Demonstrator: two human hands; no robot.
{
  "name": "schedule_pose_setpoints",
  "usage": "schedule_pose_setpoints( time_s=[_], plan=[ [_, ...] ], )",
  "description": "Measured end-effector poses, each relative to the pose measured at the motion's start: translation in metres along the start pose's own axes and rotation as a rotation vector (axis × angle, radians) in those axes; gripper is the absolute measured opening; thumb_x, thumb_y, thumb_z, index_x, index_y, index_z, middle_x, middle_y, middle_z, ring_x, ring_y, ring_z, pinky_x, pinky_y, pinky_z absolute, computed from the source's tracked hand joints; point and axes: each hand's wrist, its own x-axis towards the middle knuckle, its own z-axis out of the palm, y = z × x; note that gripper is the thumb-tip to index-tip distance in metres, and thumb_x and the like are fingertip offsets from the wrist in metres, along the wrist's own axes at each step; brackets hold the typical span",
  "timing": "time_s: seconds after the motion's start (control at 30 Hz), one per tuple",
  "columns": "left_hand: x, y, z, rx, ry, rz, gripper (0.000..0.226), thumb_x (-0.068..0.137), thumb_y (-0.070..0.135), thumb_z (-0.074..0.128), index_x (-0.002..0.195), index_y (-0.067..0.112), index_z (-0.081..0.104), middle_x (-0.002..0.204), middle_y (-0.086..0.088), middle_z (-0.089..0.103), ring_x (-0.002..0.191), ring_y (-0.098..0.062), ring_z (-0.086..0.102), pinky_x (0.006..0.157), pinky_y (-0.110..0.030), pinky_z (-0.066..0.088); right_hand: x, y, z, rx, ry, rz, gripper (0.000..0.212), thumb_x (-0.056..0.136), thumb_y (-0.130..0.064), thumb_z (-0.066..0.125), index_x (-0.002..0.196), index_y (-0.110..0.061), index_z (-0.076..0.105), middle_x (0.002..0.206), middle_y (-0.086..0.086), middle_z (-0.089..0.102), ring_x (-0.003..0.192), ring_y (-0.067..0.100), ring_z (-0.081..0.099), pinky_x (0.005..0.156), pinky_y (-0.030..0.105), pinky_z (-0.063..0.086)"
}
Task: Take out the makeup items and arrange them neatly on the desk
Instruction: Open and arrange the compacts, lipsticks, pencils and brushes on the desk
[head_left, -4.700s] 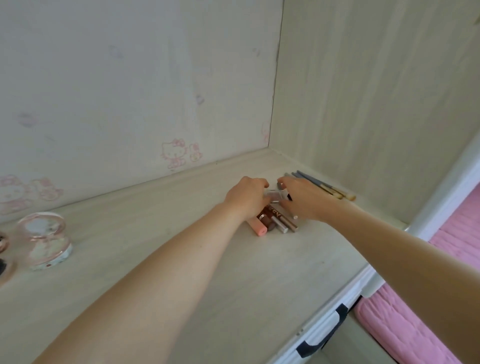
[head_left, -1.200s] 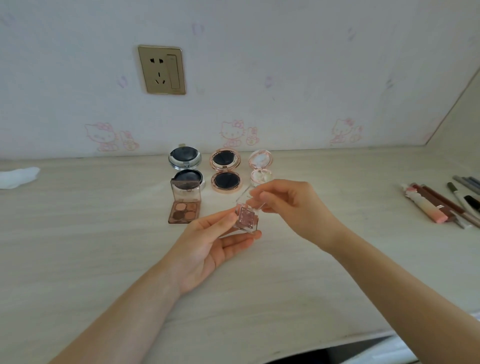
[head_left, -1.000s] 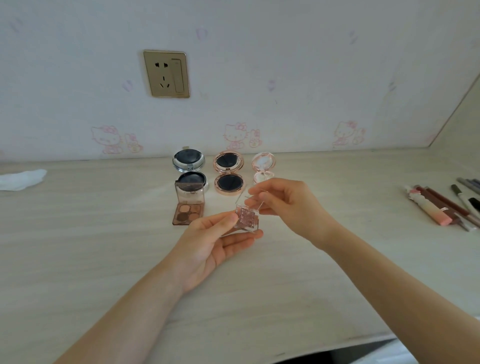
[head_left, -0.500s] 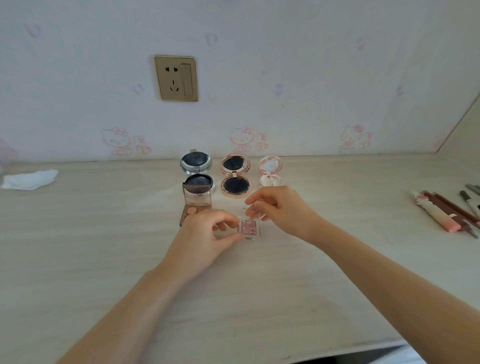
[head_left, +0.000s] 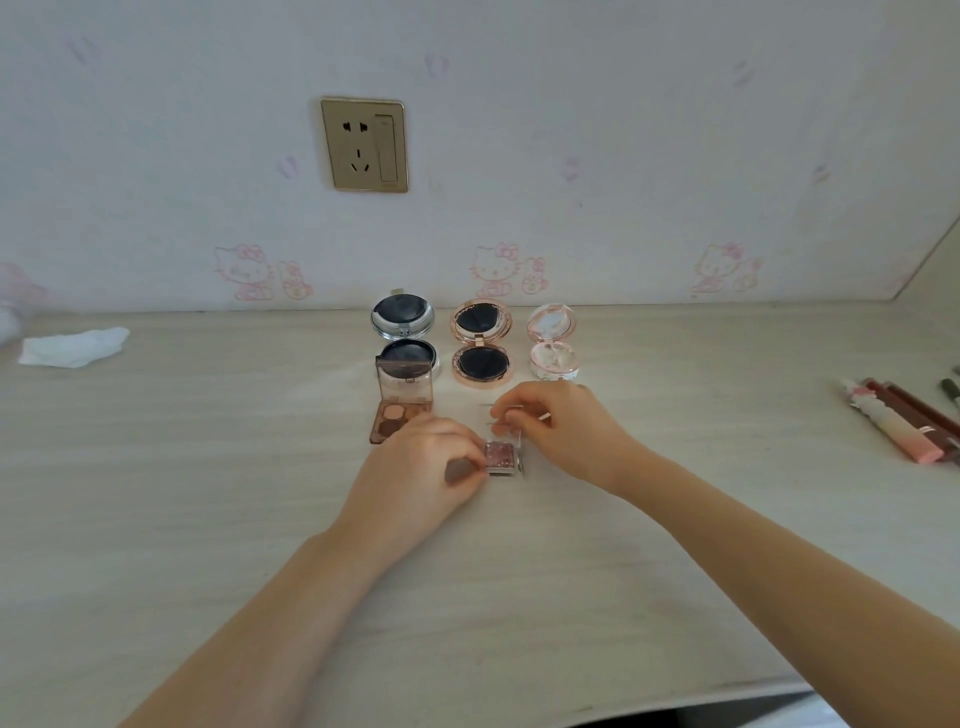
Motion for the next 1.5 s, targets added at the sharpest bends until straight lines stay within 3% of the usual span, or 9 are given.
schedule_pose_setpoints(
  time_s=[0.23,0.47,0.57,0.83,0.97,1.13,1.23,1.33,1.5],
  plan=[
    [0.002,-0.002,0.001,0.024,0.005,0.011,0.005,0.078,0.015,0.076,0.082,0.017,0.075,0.093,0.009,0.07,0.092,-0.014,0.061,0.081,-0.033,0.05,0.008,0.0,0.002,-0.012,0.006,-0.042,0.019,0.093,-0.005,0.055,0.099,-0.01,0.072,0.085,-0.003,0.073,0.069,-0.011,0.06,0.072,0.001,0.041],
    [0.007,-0.005,0.002,-0.067,0.009,-0.028,0.01,0.075,0.005,0.077,0.079,0.013,0.074,0.091,0.004,0.071,0.085,-0.008,0.061,0.082,-0.001,0.033,0.017,0.001,0.002,-0.009,0.004,-0.055,0.019,0.093,-0.005,0.054,0.1,-0.009,0.071,0.09,0.002,0.074,0.075,-0.003,0.064,0.074,0.002,0.044],
    [0.009,-0.005,0.002,-0.073,0.008,-0.037,0.011,0.073,0.003,0.078,0.078,0.012,0.074,0.09,0.003,0.071,0.084,-0.005,0.06,0.083,0.003,0.028,0.021,0.002,0.0,-0.008,0.001,-0.061,0.019,0.093,-0.005,0.055,0.101,-0.007,0.071,0.094,0.003,0.074,0.085,0.004,0.068,0.077,0.004,0.046],
    [0.013,-0.007,0.006,-0.083,0.014,-0.043,0.013,0.074,0.001,0.076,0.08,0.012,0.073,0.09,0.004,0.07,0.084,-0.005,0.061,0.084,0.003,0.026,0.029,0.005,0.0,0.006,-0.003,-0.064,0.018,0.093,-0.004,0.054,0.098,-0.008,0.071,0.094,0.004,0.073,0.084,0.002,0.068,0.078,0.006,0.048],
    [0.014,-0.007,0.007,-0.05,0.03,-0.031,0.014,0.073,0.002,0.077,0.079,0.014,0.073,0.09,0.006,0.071,0.084,0.004,0.054,0.086,0.005,0.02,0.032,0.007,0.002,-0.001,0.006,-0.053,0.018,0.092,-0.004,0.054,0.098,-0.01,0.071,0.092,0.003,0.073,0.076,-0.007,0.064,0.075,0.003,0.045],
    [0.014,-0.008,0.007,0.005,0.028,-0.015,0.012,0.073,0.002,0.077,0.08,0.012,0.073,0.09,0.004,0.071,0.088,-0.009,0.061,0.088,0.005,0.019,0.033,0.01,0.002,0.0,0.008,-0.053,0.019,0.092,-0.005,0.055,0.099,-0.011,0.071,0.09,0.0,0.073,0.075,-0.013,0.061,0.074,0.001,0.043],
    [0.018,-0.007,0.006,0.07,-0.002,0.015,0.009,0.075,0.003,0.076,0.08,0.01,0.072,0.089,0.002,0.07,0.09,-0.019,0.062,0.087,0.004,0.02,0.034,0.012,0.0,-0.022,0.014,-0.055,0.019,0.092,-0.006,0.056,0.101,-0.012,0.071,0.089,-0.001,0.074,0.077,-0.008,0.062,0.077,0.003,0.044],
    [0.023,-0.008,0.007,0.131,0.0,0.045,0.008,0.076,0.007,0.076,0.079,0.013,0.072,0.086,0.004,0.068,0.091,-0.017,0.06,0.087,0.002,0.019,0.037,0.012,0.0,-0.042,0.015,-0.062,0.02,0.092,-0.006,0.055,0.101,-0.013,0.072,0.088,-0.003,0.073,0.076,-0.009,0.061,0.078,0.004,0.044],
    [0.023,-0.011,0.01,0.196,0.032,0.06,0.007,0.076,0.009,0.075,0.078,0.013,0.07,0.084,0.006,0.068,0.096,-0.019,0.06,0.08,-0.013,0.028,0.042,0.013,0.001,-0.1,0.028,-0.075,0.021,0.092,-0.008,0.054,0.099,-0.015,0.072,0.087,-0.005,0.073,0.086,0.007,0.065,0.08,0.01,0.045]
  ],
)
